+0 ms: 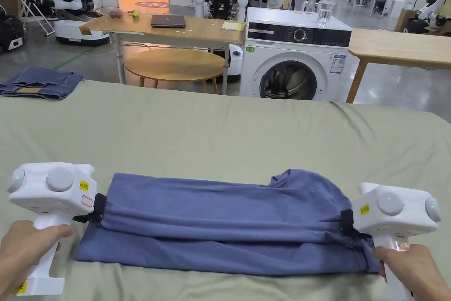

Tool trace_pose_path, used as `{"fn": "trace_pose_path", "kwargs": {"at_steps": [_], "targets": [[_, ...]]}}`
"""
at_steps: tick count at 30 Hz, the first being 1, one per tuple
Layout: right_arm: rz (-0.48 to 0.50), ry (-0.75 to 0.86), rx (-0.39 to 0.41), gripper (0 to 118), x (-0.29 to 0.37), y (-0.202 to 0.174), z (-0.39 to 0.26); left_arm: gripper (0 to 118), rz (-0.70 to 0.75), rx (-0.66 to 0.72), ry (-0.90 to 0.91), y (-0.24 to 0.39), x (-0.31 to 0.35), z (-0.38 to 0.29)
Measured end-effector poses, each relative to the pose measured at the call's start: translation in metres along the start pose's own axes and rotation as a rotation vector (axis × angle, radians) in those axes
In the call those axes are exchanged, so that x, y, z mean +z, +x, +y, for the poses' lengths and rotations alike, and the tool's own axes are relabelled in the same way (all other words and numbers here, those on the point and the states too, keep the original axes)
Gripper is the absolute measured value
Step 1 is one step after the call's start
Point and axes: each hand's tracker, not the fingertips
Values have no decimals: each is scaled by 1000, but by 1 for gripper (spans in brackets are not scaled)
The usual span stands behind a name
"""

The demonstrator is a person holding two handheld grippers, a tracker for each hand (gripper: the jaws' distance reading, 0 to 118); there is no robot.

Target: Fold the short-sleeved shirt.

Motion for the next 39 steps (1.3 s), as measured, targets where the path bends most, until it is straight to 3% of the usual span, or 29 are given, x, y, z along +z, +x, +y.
{"fn": "trace_pose_path", "kwargs": {"at_steps": [3,5,7,10,12,13,14,15,17,18,20,27,36,37,39], "targets": [[-55,68,36,23,7,-8,-3,8,13,-10,3,4,1,-3],[-75,147,63,43,19,-15,-7,27,24,-29,41,8,11,-6],[-83,243,78,46,38,-25,-12,37,7,-32,117,12,25,-10],[-75,378,55,46,66,-38,-24,39,-33,-48,246,20,53,-22],[-76,460,40,43,85,-49,-38,39,-23,-71,333,27,71,-32],[-76,492,35,35,92,-53,-45,39,-9,-79,382,31,80,-40],[-74,523,33,15,100,-58,-51,37,18,-83,433,36,90,-49],[-82,551,35,7,105,-63,-57,32,31,-86,473,39,97,-56],[-80,591,42,0,115,-71,-71,6,48,-85,518,44,109,-70],[-68,601,49,0,119,-74,-76,0,48,-78,532,46,113,-76],[-66,615,56,0,127,-80,-87,0,72,-72,567,49,123,-90],[-4,606,36,0,137,-84,-110,0,82,-104,456,38,122,-104],[-8,534,33,0,123,-76,-119,0,10,-21,106,-3,64,-57],[-7,526,33,0,121,-75,-119,5,10,-7,63,-7,55,-49],[-7,512,33,0,119,-73,-121,34,-24,20,-19,-12,37,-40]]}}
